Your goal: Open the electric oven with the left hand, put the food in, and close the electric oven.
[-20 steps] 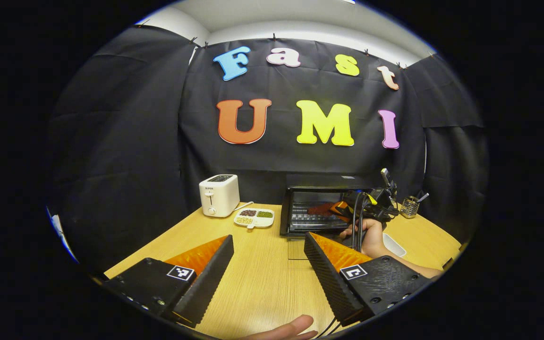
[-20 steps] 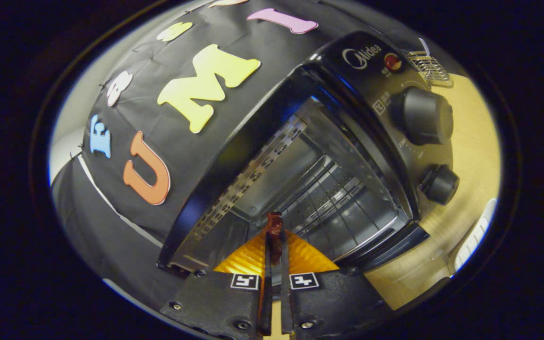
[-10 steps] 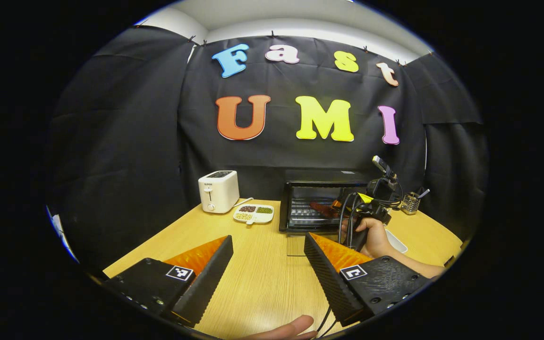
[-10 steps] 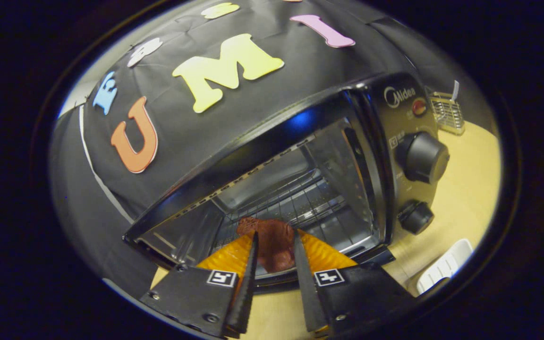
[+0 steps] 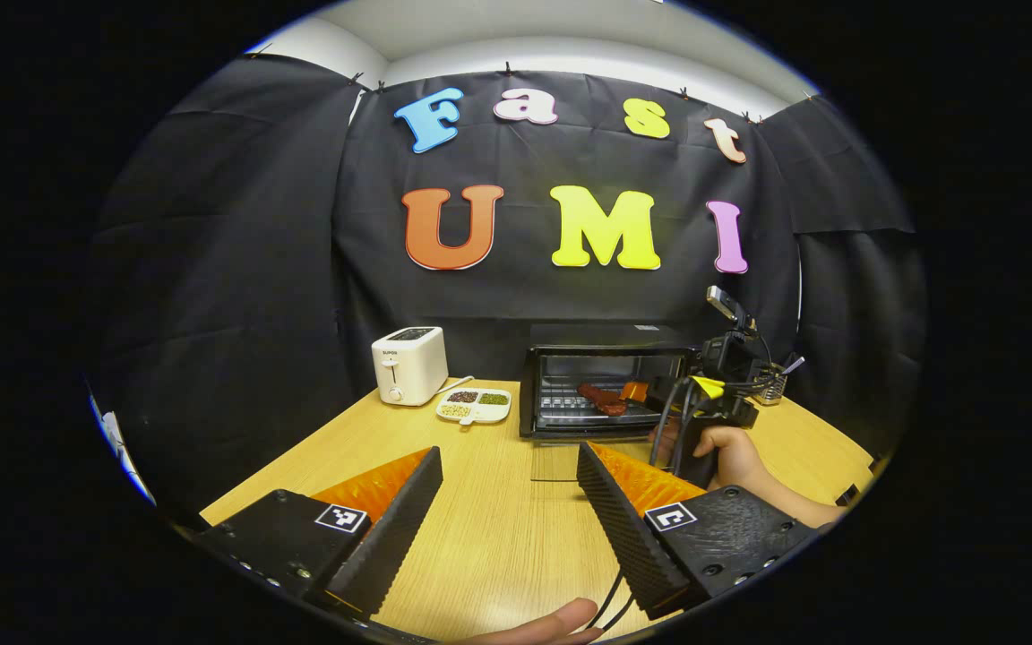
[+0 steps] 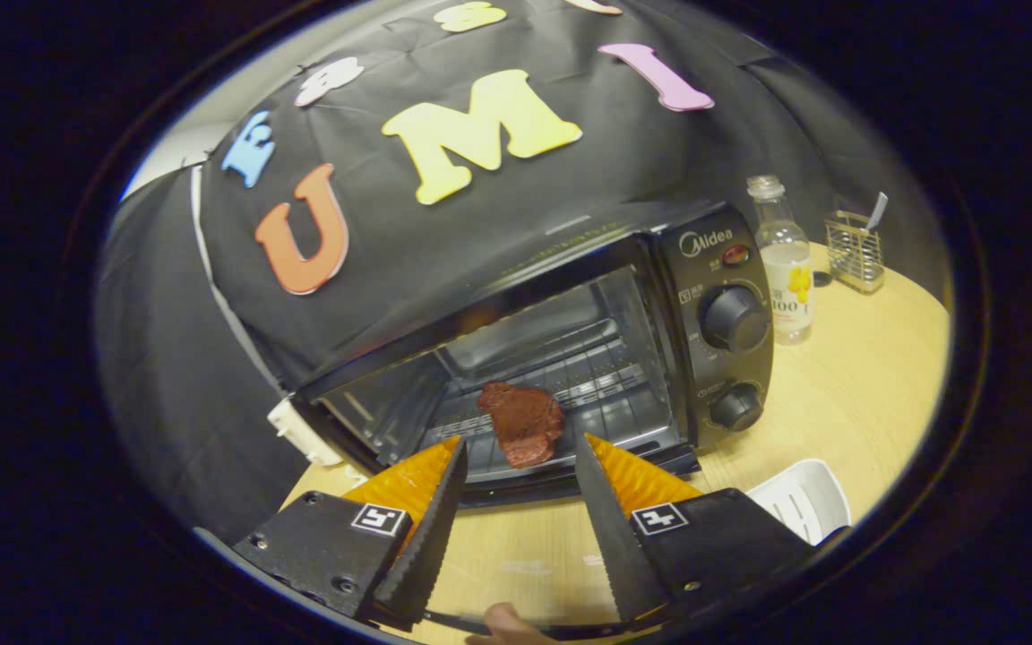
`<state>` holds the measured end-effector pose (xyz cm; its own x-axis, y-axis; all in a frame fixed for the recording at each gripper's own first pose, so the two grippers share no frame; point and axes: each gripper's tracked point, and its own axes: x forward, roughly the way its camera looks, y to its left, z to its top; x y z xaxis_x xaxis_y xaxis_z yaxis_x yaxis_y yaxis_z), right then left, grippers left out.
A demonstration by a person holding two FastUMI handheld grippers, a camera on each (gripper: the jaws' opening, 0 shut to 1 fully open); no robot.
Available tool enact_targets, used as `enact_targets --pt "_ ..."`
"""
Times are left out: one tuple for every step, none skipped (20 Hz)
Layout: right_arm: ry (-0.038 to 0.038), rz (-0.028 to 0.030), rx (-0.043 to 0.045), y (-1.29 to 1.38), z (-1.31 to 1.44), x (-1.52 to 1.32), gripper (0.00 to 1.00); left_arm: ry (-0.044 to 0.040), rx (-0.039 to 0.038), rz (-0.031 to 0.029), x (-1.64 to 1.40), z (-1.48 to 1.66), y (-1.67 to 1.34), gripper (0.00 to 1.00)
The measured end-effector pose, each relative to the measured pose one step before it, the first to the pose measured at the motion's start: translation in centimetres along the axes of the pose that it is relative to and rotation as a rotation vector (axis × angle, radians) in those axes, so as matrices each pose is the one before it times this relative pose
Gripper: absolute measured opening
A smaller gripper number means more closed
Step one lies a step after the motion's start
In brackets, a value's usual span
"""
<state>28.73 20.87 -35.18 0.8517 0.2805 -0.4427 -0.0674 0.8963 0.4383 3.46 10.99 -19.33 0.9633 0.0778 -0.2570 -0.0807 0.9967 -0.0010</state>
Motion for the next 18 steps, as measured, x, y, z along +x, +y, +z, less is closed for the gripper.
enact_targets --pt "-0.01472 0.01231 -0.01198 0.006 0.270 -1.108 0.86 0.00003 -0.00076 -0.00272 -0.204 0.120 -0.269 0.97" --pt "-0.01092 0.01824 -0.02077 0.128 0.128 -1.275 0.90 -0.00241 -0.00217 -0.00213 -0.099 0.136 -0.210 0.97" --pt "-0.01760 0.01464 -0.02180 0.197 0.525 -1.289 0.94 0.00039 -0.00254 -0.00612 -0.138 0.065 -0.352 0.97" --pt "-0.01819 0.00512 -0.02286 0.080 0.577 -1.403 0.95 0.00038 -0.00203 -0.00669 0.026 0.155 -0.379 0.96" --pt "-0.01762 -0.00099 -0.02760 -0.057 0.670 -1.283 0.95 0.00401 0.00056 -0.00757 -0.023 -0.016 -0.383 0.97" --pt "-0.01197 -0.00902 -0.03273 -0.195 0.523 -1.073 0.94 0.00203 0.00288 -0.00778 0.156 0.002 -0.378 0.97" --pt "-0.01010 -0.00336 -0.02726 -0.124 0.821 -1.279 1.00 0.00705 0.00635 -0.00588 0.216 -0.122 -0.358 0.97" --pt "-0.01567 0.00065 -0.01273 -0.018 0.689 -1.346 1.00 0.00379 0.00629 -0.00006 0.267 -0.064 -0.213 0.97" --pt "-0.01512 0.00594 -0.01105 0.030 0.887 -1.394 1.00 0.00054 0.00747 0.00030 0.122 0.055 -0.140 0.97" --pt "-0.01824 0.00327 -0.01353 0.041 0.864 -1.393 1.00 0.00121 0.00126 -0.00149 0.330 0.060 -0.214 0.97" --pt "-0.02940 0.00365 -0.01576 -0.048 1.155 -1.428 1.00 0.00578 -0.00591 -0.00726 0.425 -0.204 -0.302 0.97" --pt "-0.02675 0.00393 -0.02017 -0.104 1.197 -1.298 1.00 0.00816 -0.00840 -0.01188 0.488 -0.200 -0.495 0.97" --pt "-0.01889 0.00217 -0.02411 -0.107 1.015 -1.316 1.00 -0.00099 -0.00085 -0.01116 0.547 -0.091 -0.540 0.96" --pt "-0.01449 -0.00294 -0.02514 -0.226 0.892 -1.323 1.00 -0.00091 0.00789 -0.01123 0.691 -0.086 -0.505 0.97" --pt "-0.02063 -0.00362 -0.01523 -0.387 1.223 -1.358 1.00 0.00185 0.00717 -0.01114 0.748 -0.247 -0.566 0.88" --pt "-0.02374 -0.00329 -0.00938 -0.294 1.479 -1.382 1.00 0.00772 0.00304 -0.01991 0.841 -0.450 -0.790 0.97" --pt "-0.02814 -0.00009 -0.00549 -0.205 1.476 -1.311 0.95 0.00771 -0.00424 -0.02999 0.869 -0.548 -1.109 0.96" --pt "-0.02964 -0.00162 -0.00315 -0.166 1.351 -1.436 1.00 0.01455 -0.01238 -0.04013 0.997 -0.623 -1.250 0.94"
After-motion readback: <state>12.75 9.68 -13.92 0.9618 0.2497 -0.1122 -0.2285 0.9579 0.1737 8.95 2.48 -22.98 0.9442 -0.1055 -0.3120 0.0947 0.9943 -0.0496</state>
